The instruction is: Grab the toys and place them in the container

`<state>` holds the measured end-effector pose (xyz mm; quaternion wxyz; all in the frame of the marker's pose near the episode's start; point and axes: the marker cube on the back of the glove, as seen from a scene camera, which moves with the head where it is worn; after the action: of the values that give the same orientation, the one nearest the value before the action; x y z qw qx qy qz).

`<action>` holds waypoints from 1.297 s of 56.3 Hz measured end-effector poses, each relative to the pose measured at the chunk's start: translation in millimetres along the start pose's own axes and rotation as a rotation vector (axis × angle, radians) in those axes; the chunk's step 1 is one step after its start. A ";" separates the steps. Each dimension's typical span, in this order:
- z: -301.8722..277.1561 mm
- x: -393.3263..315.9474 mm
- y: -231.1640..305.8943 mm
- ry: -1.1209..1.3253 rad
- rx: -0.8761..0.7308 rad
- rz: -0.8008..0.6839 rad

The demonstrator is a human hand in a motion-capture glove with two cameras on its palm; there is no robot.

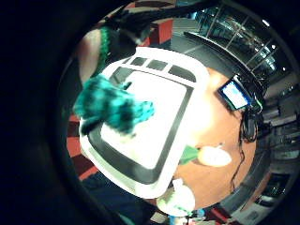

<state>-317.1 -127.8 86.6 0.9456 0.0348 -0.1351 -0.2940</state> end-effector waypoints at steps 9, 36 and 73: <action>-49.5 38.2 59.2 0.003 -0.072 0.104; 64.1 112.5 259.2 0.205 -0.470 0.271; -17.2 93.1 209.9 0.042 0.099 0.168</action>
<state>-124.0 -7.6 122.4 0.9666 0.0762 -0.1322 -0.2057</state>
